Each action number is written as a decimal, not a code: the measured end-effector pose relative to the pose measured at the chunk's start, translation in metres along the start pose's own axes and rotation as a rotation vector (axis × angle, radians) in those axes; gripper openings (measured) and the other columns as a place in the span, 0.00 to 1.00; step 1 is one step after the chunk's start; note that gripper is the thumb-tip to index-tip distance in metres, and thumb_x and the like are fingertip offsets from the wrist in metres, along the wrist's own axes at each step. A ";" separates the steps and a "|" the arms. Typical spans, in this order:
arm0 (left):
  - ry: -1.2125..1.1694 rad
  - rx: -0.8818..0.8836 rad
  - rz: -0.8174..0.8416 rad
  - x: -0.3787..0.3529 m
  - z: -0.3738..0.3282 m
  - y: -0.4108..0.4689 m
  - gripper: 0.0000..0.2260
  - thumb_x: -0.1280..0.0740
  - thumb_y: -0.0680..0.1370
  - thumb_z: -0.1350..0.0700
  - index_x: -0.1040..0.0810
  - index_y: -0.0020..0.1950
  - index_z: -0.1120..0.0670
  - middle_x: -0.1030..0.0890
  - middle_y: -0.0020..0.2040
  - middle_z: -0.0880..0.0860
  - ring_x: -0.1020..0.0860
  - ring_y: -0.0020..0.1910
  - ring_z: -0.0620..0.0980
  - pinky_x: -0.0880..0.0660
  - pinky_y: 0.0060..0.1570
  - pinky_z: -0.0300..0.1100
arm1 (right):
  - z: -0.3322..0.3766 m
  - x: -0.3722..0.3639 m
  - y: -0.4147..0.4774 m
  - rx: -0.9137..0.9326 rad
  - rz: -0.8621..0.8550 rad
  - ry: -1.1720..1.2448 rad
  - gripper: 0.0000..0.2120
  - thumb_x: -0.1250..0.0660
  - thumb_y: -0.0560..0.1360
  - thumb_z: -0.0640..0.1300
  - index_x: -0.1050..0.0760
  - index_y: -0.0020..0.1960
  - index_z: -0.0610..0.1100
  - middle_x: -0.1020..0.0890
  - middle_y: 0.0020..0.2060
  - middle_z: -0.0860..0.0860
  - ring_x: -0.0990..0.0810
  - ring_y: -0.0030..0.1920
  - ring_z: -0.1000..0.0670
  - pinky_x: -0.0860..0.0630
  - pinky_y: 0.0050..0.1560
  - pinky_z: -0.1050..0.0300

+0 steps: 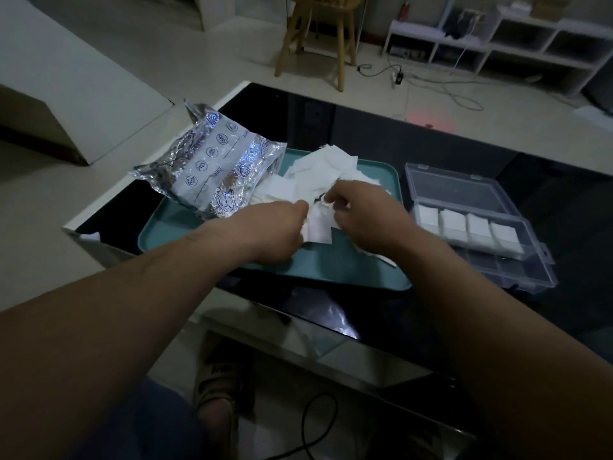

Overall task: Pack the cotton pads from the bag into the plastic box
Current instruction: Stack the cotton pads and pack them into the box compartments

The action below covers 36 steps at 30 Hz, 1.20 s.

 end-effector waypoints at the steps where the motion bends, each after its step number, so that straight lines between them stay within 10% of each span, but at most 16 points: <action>1: -0.027 -0.002 -0.029 0.006 0.002 0.003 0.09 0.40 0.82 0.53 0.31 0.60 0.55 0.22 0.61 0.60 0.23 0.57 0.60 0.26 0.52 0.52 | -0.008 0.010 0.001 -0.027 -0.039 0.018 0.16 0.39 0.80 0.41 0.19 0.63 0.51 0.17 0.61 0.51 0.20 0.60 0.47 0.24 0.58 0.51; 18: -0.008 -0.179 -0.070 -0.005 -0.032 0.026 0.19 0.32 0.76 0.51 0.32 0.65 0.51 0.31 0.60 0.57 0.26 0.57 0.60 0.27 0.50 0.51 | -0.041 0.002 0.011 -0.097 0.112 -0.085 0.21 0.39 0.76 0.64 0.23 0.63 0.55 0.19 0.61 0.49 0.21 0.60 0.43 0.23 0.60 0.41; 22: -0.054 -0.174 -0.075 -0.005 -0.030 0.026 0.14 0.38 0.81 0.47 0.30 0.64 0.53 0.30 0.59 0.58 0.25 0.57 0.61 0.27 0.55 0.53 | -0.044 -0.005 0.017 -0.153 0.059 -0.029 0.15 0.45 0.80 0.57 0.29 0.41 0.50 0.22 0.45 0.46 0.22 0.48 0.39 0.28 0.44 0.47; 27: -0.200 -0.118 -0.055 0.008 -0.022 0.028 0.11 0.44 0.85 0.51 0.25 0.60 0.53 0.25 0.57 0.57 0.25 0.55 0.58 0.31 0.52 0.47 | -0.045 -0.005 0.016 -0.191 0.079 -0.004 0.18 0.32 0.79 0.57 0.21 0.63 0.49 0.19 0.57 0.48 0.20 0.54 0.43 0.21 0.58 0.42; 36: -0.594 0.042 -0.032 0.033 0.004 0.024 0.14 0.45 0.86 0.51 0.22 0.66 0.44 0.24 0.64 0.47 0.25 0.61 0.48 0.29 0.59 0.43 | -0.040 0.013 0.008 -0.169 -0.021 0.207 0.06 0.31 0.79 0.48 0.22 0.53 0.47 0.21 0.45 0.52 0.23 0.43 0.52 0.27 0.39 0.56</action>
Point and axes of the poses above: each hand's wrist, its own y-axis towards the middle knuckle, its own x-axis out of the back of the hand, z = x × y, the point moved 9 cm from there along y, towards the middle knuckle
